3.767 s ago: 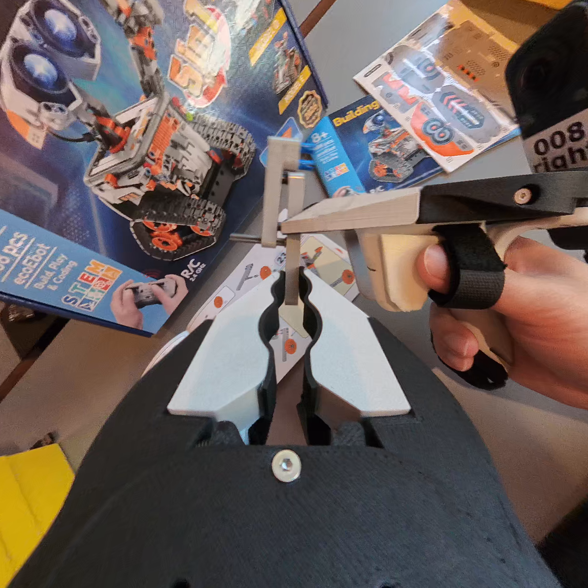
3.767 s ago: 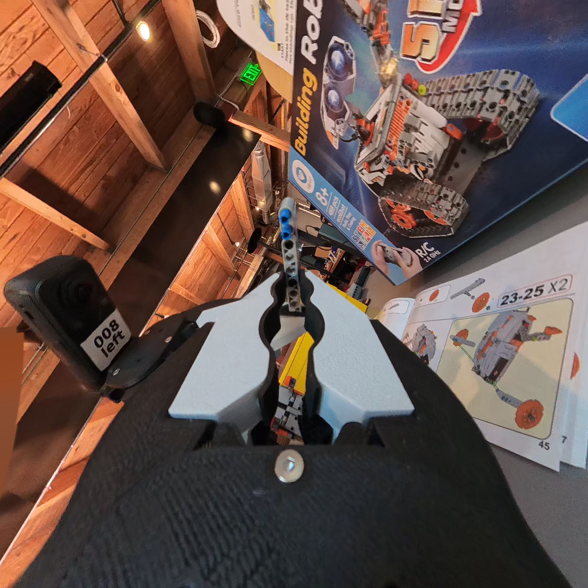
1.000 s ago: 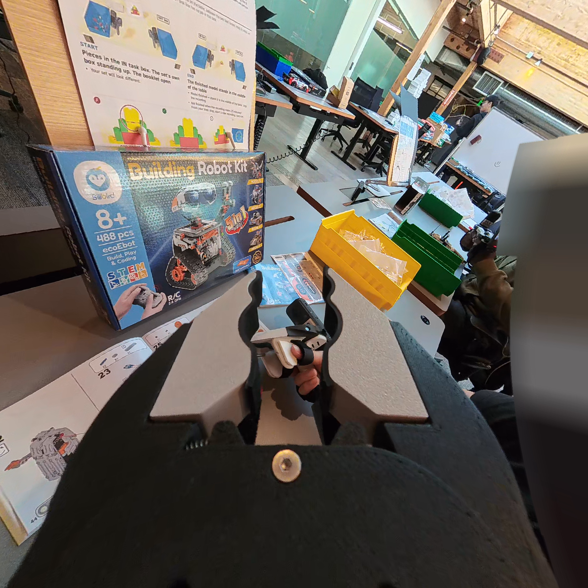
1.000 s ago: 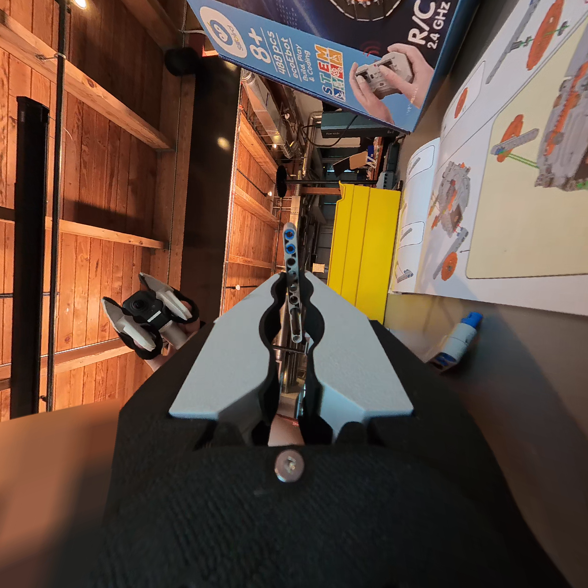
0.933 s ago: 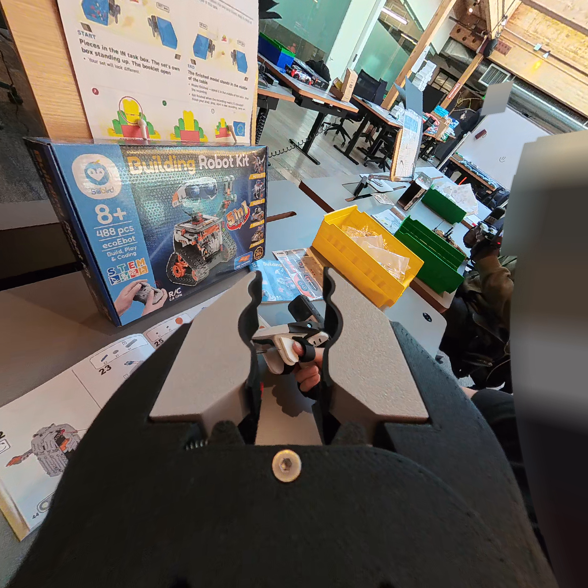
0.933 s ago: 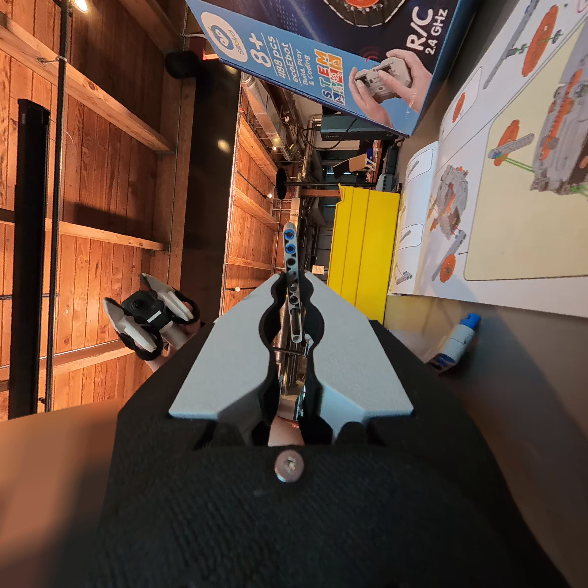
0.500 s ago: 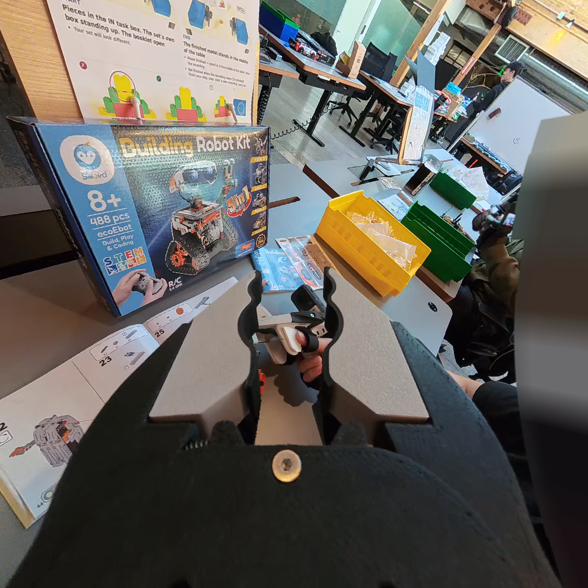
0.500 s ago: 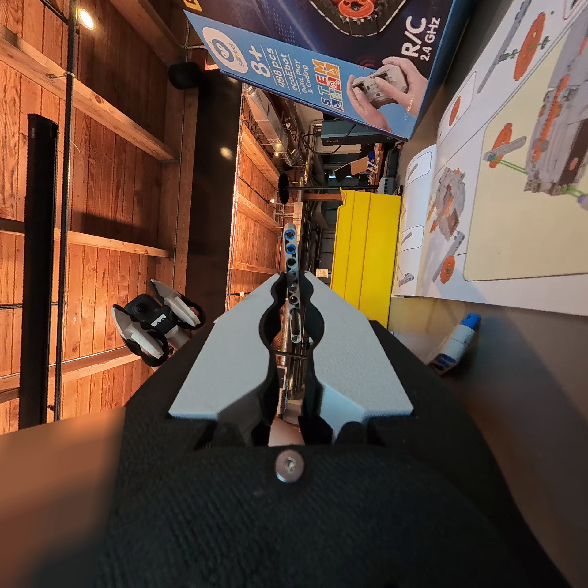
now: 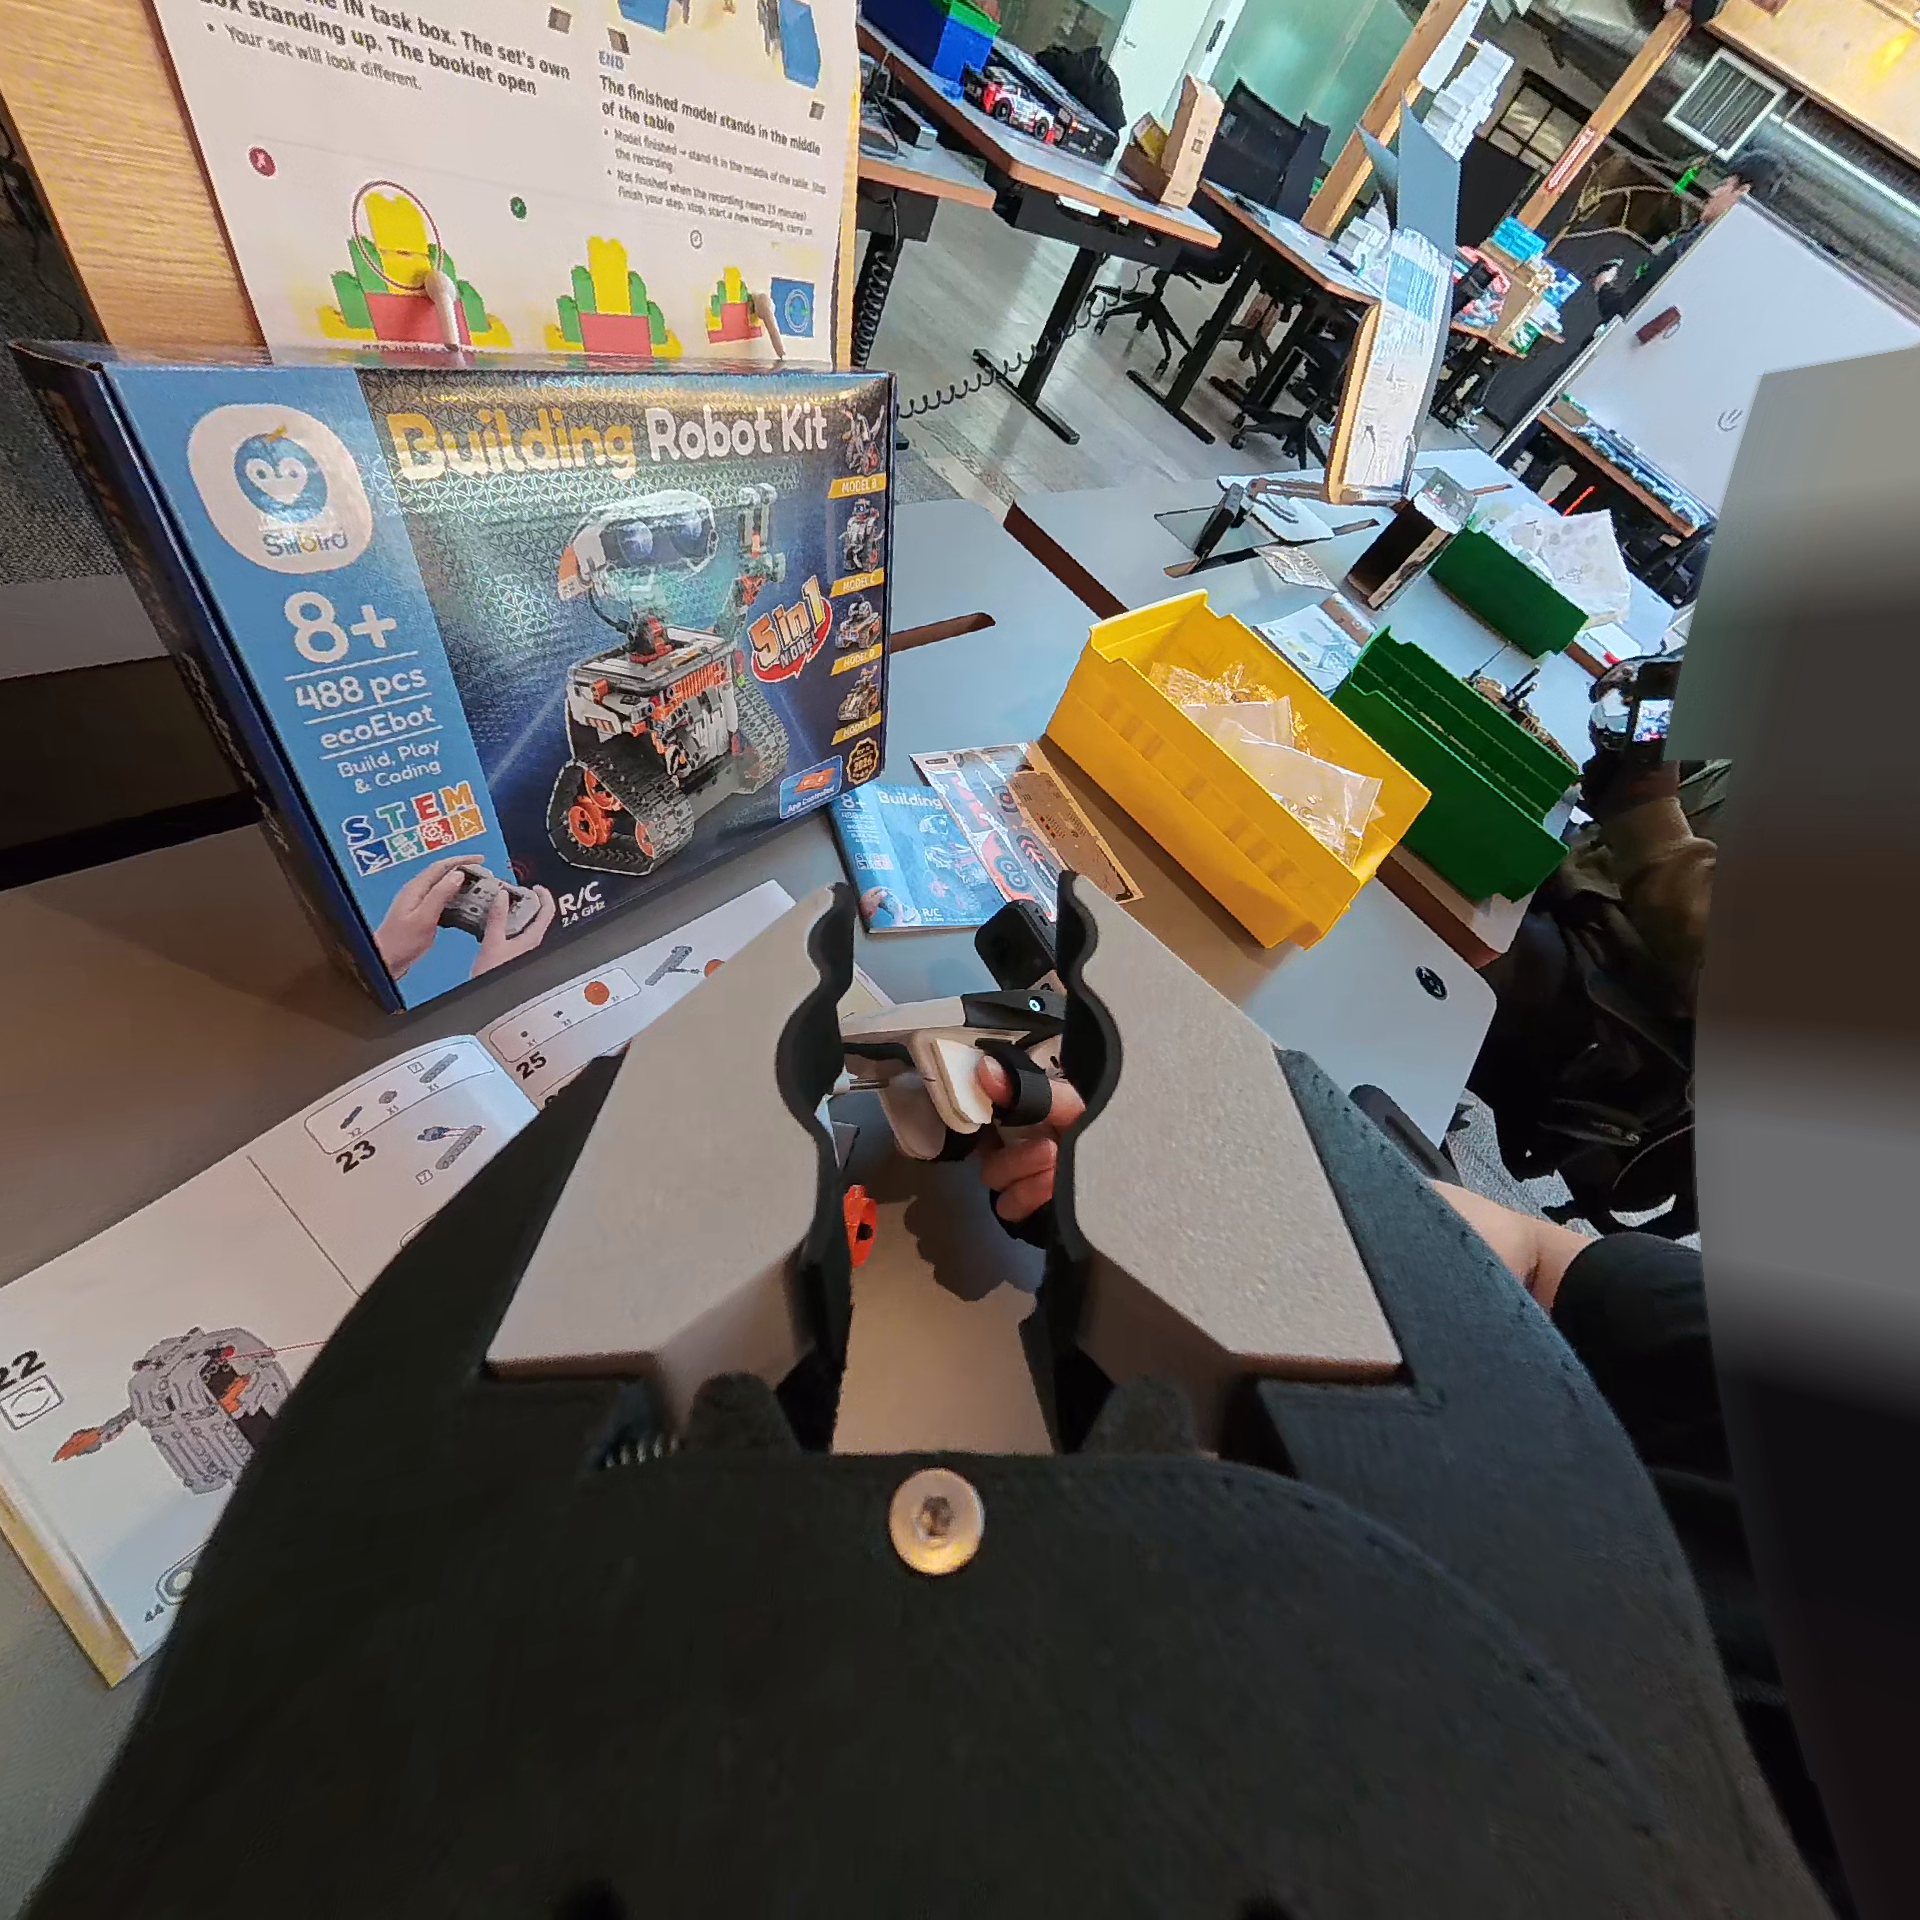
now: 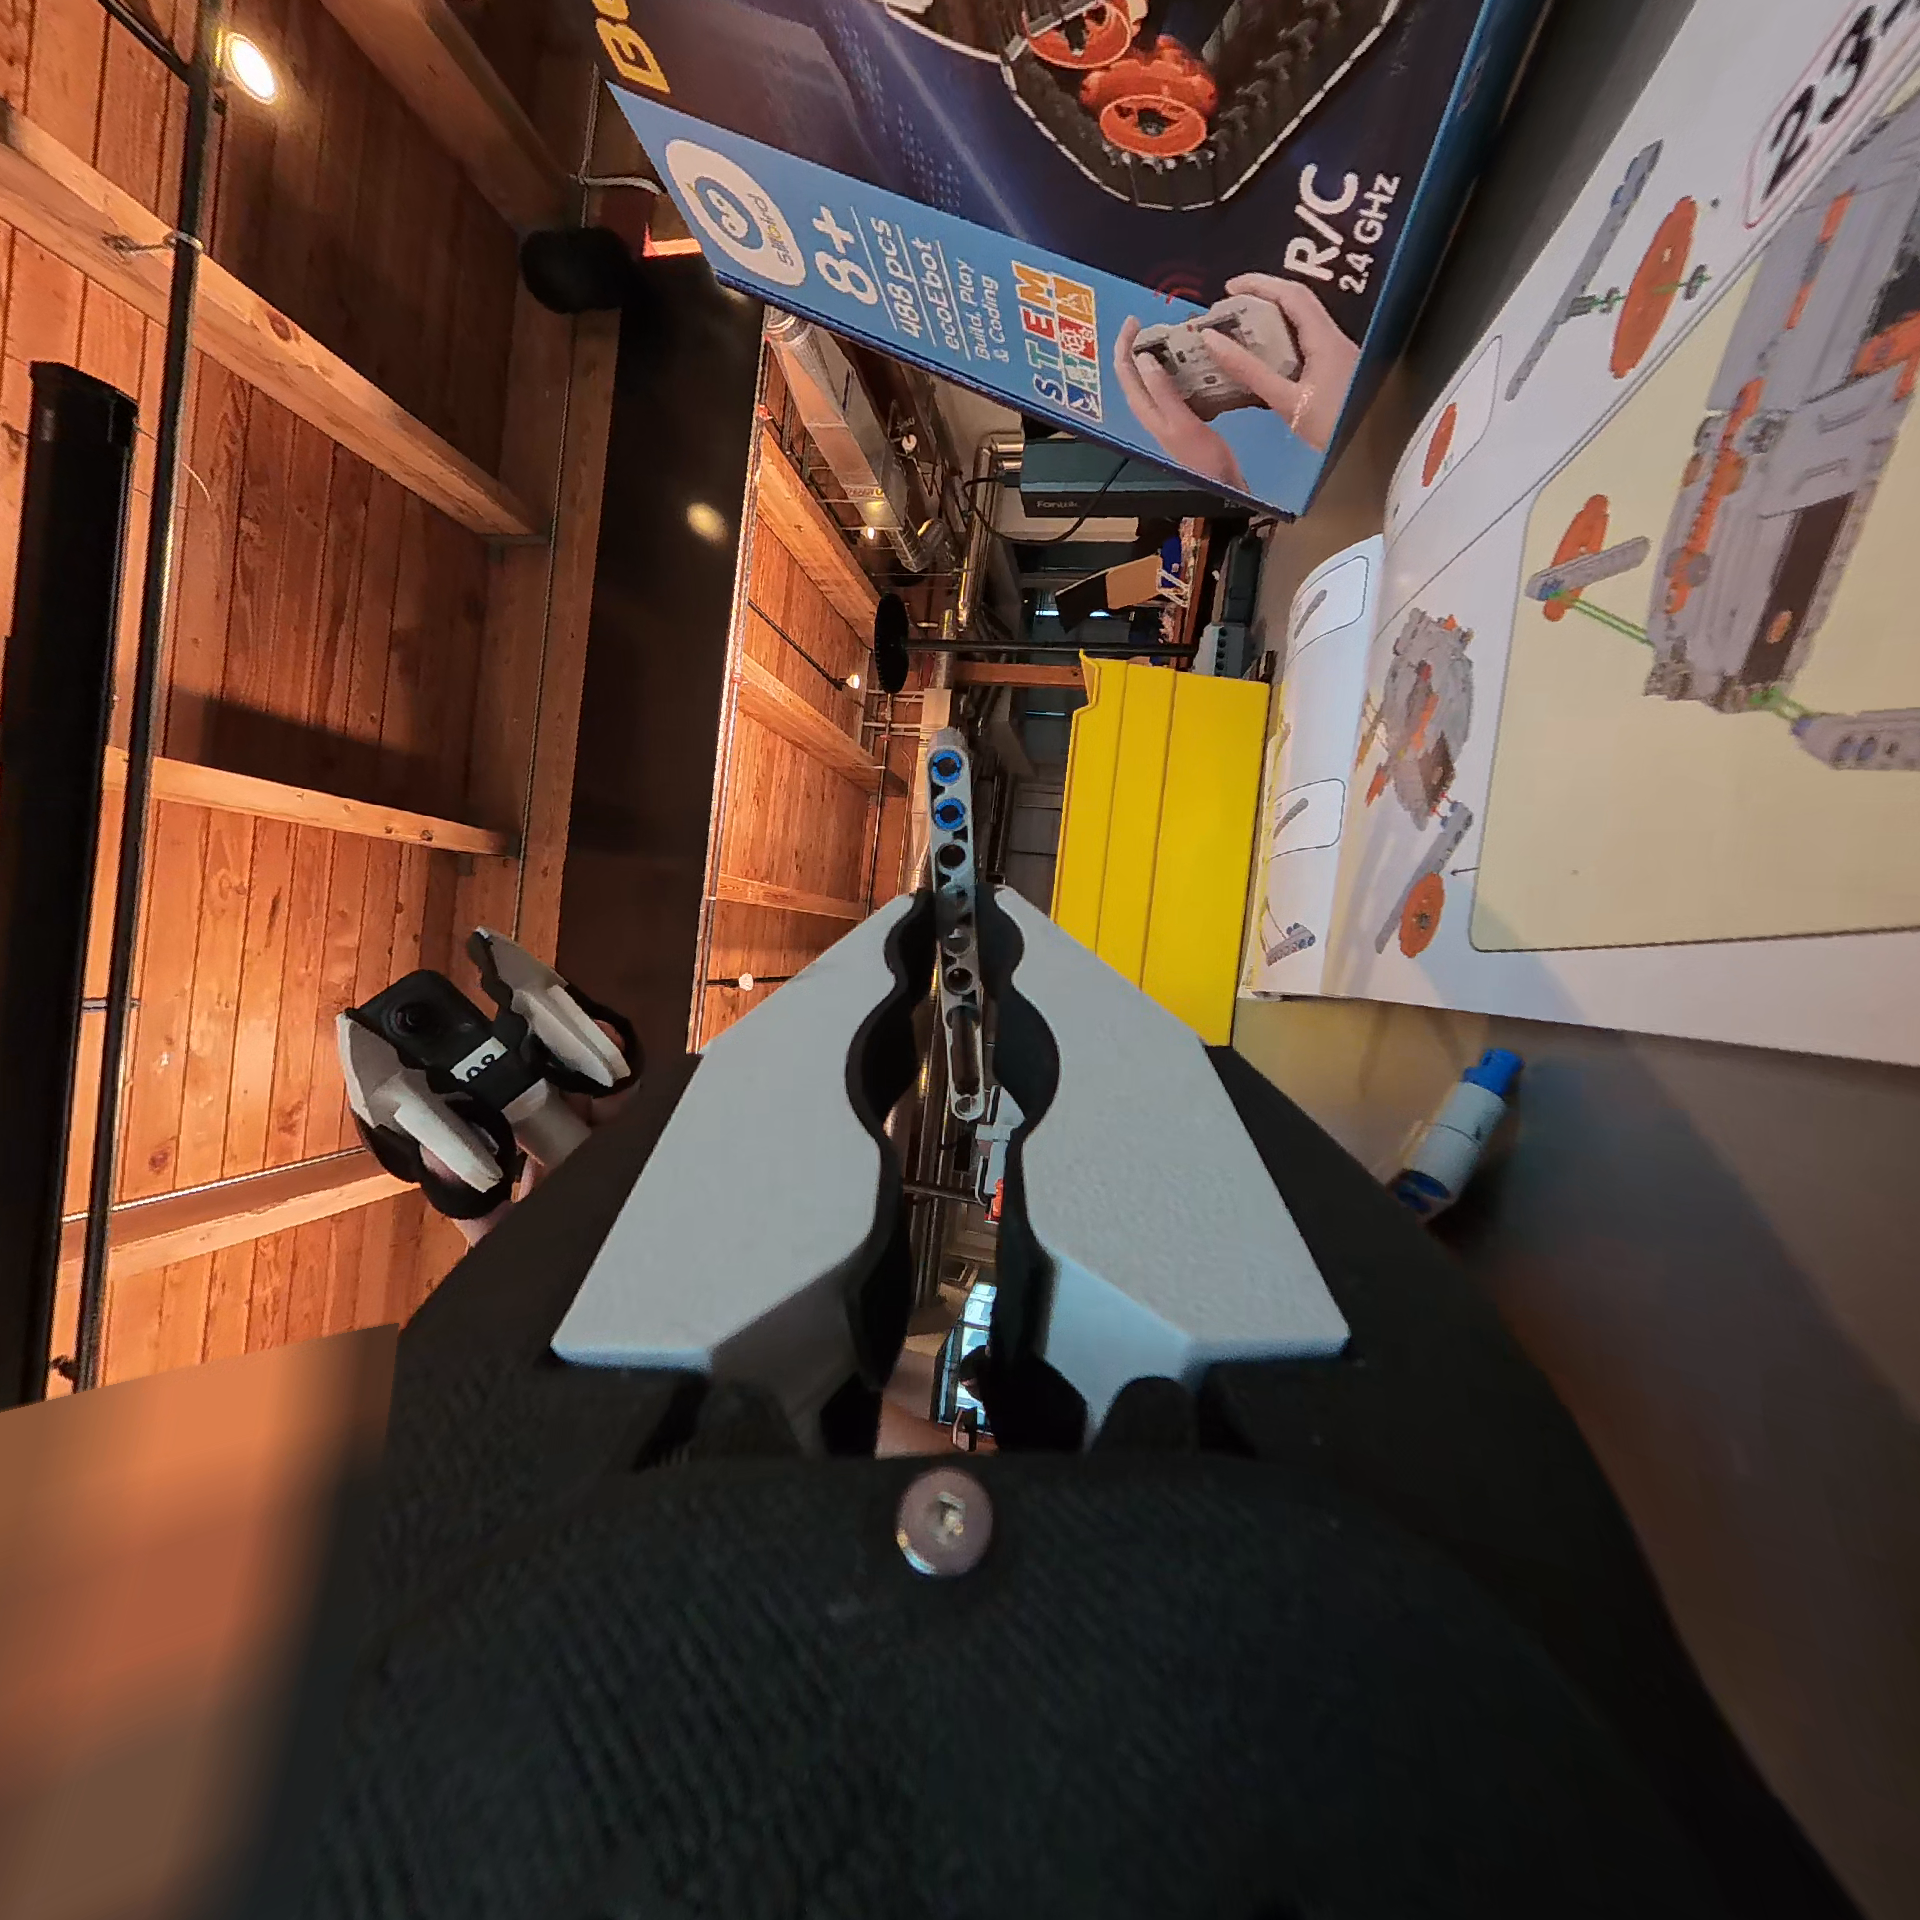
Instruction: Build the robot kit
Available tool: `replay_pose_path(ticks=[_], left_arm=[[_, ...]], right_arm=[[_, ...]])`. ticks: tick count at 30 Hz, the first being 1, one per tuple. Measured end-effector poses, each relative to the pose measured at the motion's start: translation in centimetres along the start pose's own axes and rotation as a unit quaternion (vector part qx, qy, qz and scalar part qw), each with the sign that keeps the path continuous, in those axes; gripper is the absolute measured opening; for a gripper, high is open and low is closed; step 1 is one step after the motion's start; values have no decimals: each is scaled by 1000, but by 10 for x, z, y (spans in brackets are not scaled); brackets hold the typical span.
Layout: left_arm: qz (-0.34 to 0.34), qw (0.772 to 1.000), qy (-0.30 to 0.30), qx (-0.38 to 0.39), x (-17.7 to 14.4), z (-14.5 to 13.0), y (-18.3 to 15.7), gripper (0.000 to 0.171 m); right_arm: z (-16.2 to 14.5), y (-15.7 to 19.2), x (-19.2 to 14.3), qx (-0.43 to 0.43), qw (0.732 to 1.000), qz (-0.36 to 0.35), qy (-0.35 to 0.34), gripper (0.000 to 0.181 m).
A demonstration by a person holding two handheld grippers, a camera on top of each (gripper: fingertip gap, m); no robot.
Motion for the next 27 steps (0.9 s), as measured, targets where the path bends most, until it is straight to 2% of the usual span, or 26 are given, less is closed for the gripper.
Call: replay_pose_path(ticks=[9, 13, 16, 19, 21, 23, 25, 27], left_arm=[[14, 1000, 15, -5, 5, -8, 5, 38], [21, 999, 44, -16, 25, -20, 15, 39], [27, 995, 92, -15, 52, -40, 26, 42], [56, 988, 134, 47, 67, -70, 25, 41], [74, 985, 116, 107, 72, -96, 19, 39], [123, 976, 97, 151, 73, -119, 24, 45], [158, 966, 81, 190, 73, -133, 26, 49], [187, 952, 78, 231, 73, -142, 28, 46]], right_arm=[[-4, 6, 3, -25, 1000, 5, 12, 5], [-4, 27, 6, -61, 997, 41, 30, 5], [3, 32, 2, -79, 996, 37, 19, 5], [12, 36, -3, -81, 996, 34, -3, 5], [14, 34, -3, -86, 996, 29, -2, 5], [11, 30, -2, -86, 996, 22, 1, 5], [4, 28, 1, -77, 997, 23, 10, 5], [-4, 25, 4, -73, 997, 22, 22, 5]])
Point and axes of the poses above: each gripper's, where its closed fingertips meet, x out along the fingers, z out of its top, y = z × x across the jaws, the point moved 2 cm from there along -x, back along the fingers, and after that the axes turned 3 degrees about z, right-handed, at the moved point
